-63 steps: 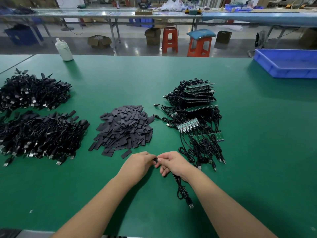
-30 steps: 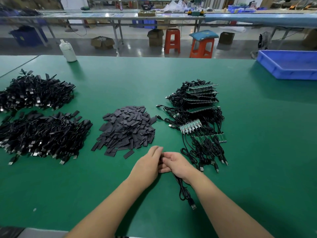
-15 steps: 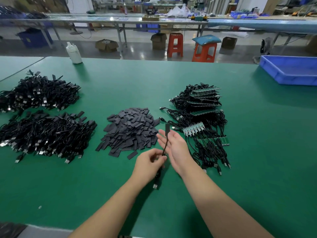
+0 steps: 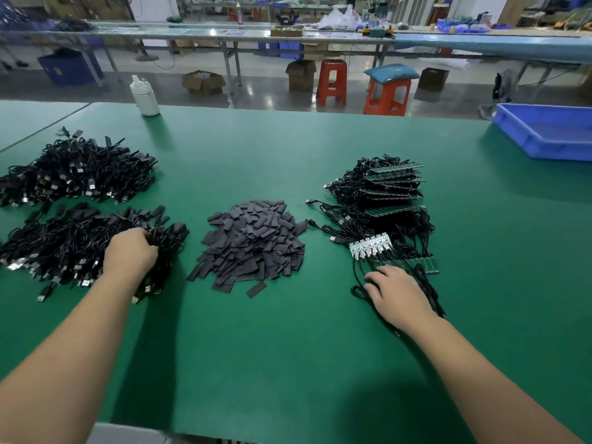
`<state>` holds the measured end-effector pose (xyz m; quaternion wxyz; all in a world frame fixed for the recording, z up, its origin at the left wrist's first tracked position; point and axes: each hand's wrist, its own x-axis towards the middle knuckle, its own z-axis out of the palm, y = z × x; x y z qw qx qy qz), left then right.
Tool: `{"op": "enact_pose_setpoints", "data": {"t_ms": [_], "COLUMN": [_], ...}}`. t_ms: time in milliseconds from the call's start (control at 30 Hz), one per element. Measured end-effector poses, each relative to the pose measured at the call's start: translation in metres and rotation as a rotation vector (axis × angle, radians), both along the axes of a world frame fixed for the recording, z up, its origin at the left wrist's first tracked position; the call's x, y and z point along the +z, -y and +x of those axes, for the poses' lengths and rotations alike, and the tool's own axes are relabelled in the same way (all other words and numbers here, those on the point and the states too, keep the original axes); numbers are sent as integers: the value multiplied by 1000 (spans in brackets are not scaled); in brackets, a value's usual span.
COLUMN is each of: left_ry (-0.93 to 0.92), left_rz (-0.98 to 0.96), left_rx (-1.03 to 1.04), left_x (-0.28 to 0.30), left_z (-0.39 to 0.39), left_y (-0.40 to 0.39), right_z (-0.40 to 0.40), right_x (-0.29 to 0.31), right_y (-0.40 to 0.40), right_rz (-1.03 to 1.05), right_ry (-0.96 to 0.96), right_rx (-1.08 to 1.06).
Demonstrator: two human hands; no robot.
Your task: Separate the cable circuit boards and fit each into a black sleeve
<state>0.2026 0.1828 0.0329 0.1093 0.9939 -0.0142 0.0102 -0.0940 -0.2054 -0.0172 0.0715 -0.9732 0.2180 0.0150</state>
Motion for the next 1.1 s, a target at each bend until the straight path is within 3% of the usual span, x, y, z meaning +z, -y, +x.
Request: {"op": "enact_pose_setpoints", "data": {"t_ms": [200, 400, 500, 600, 700, 800, 900, 1100], "left_ry": [73, 239, 83, -281, -590, -511, -567, -664], "left_rz": [151, -18, -295, -568, -614, -554, -559, -751], "left_rx": [-10, -203, -362, -493, -547, -490, -431, -277], "left_x": [-4, -12, -12, -23, -44, -51, -47, -45], "left_z": [-3, -37, -77, -128, -177, -193, -192, -193], "left_y": [11, 59, 107, 158, 199, 223, 238, 252], "right_z": [3, 18, 32, 43, 49, 50, 52, 54], "right_x": [15, 11, 7, 4, 3, 4, 7, 15], "right_y": [-2, 6, 11, 15, 19, 22, 18, 10], "right_rz": [-1, -75, 102, 235, 267, 263, 302, 419], "right_ry": [52, 129, 70, 92, 164, 124, 88, 337], "right_rx": [-89, -195, -302, -411, -473, -454, -431, -337]}}
